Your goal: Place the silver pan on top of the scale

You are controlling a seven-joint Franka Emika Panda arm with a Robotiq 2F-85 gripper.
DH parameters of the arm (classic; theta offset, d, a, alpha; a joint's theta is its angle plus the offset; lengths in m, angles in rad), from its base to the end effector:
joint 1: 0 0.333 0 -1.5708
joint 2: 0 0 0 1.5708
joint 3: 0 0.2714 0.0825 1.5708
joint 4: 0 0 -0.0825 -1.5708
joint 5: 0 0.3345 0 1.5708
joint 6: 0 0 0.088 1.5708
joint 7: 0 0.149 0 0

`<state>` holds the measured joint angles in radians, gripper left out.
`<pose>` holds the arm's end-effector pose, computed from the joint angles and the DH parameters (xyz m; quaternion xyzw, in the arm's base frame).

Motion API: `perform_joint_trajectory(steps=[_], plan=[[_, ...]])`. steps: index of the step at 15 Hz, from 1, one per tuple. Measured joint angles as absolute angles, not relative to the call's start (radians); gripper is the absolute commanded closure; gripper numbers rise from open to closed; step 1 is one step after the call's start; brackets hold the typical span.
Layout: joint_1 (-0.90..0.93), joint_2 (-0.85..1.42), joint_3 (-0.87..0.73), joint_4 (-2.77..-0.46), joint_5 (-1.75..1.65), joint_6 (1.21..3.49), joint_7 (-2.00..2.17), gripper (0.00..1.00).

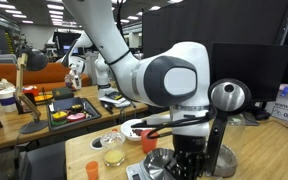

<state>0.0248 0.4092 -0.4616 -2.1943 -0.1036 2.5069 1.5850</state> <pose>0.4532 -0.2273 0.1699 0.5740 -0.8096 0.0388 0.1162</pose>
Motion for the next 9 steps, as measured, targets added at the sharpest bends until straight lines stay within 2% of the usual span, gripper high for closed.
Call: perform_joint_trajectory(steps=[9], plan=[[-0.013,0.556,-0.379,-2.038,-0.08,2.415,1.652,0.99]])
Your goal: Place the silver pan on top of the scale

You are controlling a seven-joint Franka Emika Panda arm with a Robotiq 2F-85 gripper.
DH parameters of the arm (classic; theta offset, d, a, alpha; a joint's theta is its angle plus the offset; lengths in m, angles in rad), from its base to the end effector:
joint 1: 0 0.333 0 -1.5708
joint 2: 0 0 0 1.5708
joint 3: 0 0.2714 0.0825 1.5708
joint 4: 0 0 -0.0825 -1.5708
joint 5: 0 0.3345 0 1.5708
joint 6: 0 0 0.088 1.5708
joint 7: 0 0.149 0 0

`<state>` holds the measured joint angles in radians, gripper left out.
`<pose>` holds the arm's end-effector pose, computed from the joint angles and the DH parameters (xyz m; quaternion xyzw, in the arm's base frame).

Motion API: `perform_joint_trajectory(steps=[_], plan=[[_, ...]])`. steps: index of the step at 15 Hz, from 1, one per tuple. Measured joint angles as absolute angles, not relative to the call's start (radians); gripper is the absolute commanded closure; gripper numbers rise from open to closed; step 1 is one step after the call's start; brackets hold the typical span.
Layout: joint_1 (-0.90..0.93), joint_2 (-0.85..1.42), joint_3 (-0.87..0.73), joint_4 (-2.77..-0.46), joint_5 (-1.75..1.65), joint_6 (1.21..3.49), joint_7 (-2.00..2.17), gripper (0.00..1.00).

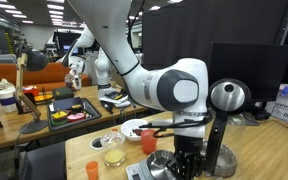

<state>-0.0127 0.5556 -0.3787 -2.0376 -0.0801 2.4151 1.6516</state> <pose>0.4814 -0.2138 0.1367 0.5591 -0.8166 0.0146 0.1426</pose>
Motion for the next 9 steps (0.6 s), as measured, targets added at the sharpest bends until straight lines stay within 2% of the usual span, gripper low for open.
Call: perform_joint_trajectory(steps=[3,4,9], plan=[[-0.02,0.572,-0.366,-2.019,-0.066,2.385,1.652,0.99],[-0.022,0.573,-0.365,-2.015,-0.063,2.378,1.652,0.77],[-0.041,0.581,-0.354,-1.992,-0.042,2.347,1.651,0.43]])
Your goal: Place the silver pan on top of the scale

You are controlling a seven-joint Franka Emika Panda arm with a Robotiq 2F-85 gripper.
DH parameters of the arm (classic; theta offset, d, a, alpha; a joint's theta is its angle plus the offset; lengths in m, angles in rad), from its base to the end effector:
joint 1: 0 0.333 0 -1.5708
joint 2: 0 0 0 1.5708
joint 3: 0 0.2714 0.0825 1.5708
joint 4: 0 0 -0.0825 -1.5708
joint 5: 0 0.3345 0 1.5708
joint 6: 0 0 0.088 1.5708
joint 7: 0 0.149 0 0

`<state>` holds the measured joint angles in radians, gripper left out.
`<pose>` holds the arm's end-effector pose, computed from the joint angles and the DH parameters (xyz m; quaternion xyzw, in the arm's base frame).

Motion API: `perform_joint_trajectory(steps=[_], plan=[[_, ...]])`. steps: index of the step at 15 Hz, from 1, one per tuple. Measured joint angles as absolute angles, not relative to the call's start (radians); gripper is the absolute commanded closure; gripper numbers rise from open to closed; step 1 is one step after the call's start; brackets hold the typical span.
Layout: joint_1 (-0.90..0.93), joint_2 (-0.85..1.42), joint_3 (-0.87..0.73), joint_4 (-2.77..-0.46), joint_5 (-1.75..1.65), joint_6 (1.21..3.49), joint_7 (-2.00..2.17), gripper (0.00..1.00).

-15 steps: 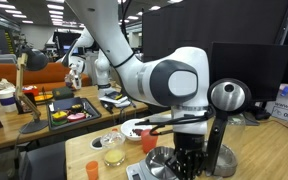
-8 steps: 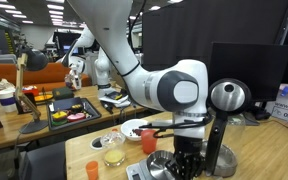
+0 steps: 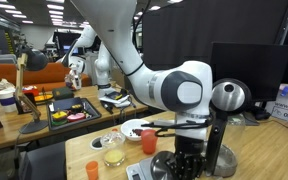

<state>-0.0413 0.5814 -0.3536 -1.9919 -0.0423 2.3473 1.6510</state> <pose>0.4822 -0.2143 0.1313 0.5436 -0.8263 -0.0127 0.1467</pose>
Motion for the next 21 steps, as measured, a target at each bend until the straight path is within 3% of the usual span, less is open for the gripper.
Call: perform_joint_trajectory(steps=[4,6,12,21], plan=[[-0.051,0.583,-0.336,-1.975,-0.022,2.332,1.651,0.26],[-0.051,0.583,-0.327,-1.965,-0.015,2.324,1.651,0.02],[-0.053,0.545,-0.334,-1.97,-0.025,2.318,1.646,0.0],[-0.053,0.315,-0.357,-2.207,-0.147,2.276,1.579,0.0]])
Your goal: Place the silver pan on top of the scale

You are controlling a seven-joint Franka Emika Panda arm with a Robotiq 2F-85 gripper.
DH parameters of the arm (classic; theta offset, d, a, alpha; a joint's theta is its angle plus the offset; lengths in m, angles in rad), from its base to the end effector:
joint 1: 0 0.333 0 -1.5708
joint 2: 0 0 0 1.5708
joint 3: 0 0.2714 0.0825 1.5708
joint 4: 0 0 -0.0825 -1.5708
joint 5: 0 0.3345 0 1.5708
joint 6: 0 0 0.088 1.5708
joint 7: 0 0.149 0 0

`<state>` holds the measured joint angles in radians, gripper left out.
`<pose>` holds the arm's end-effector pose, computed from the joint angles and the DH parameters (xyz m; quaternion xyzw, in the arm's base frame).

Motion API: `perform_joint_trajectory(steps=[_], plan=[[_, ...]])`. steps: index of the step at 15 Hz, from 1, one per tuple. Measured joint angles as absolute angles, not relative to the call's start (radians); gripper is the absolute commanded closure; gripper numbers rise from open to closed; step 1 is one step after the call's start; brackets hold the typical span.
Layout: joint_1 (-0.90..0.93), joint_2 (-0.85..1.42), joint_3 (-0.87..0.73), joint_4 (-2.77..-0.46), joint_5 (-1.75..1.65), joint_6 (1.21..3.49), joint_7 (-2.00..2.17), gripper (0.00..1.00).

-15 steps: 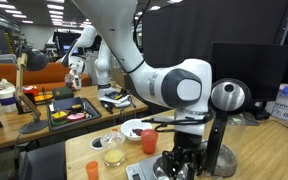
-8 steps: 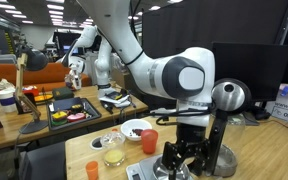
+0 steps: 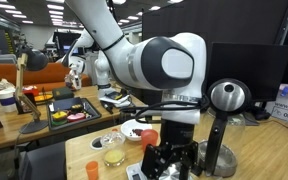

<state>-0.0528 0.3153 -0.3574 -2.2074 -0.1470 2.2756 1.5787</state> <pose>0.4303 -0.2053 0.1859 0.5839 -0.7967 -0.0385 0.1512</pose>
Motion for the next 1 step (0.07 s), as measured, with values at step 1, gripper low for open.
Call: perform_joint_trajectory(steps=[1], plan=[[-0.053,0.317,-0.357,-2.207,-0.147,2.276,1.578,0.0]])
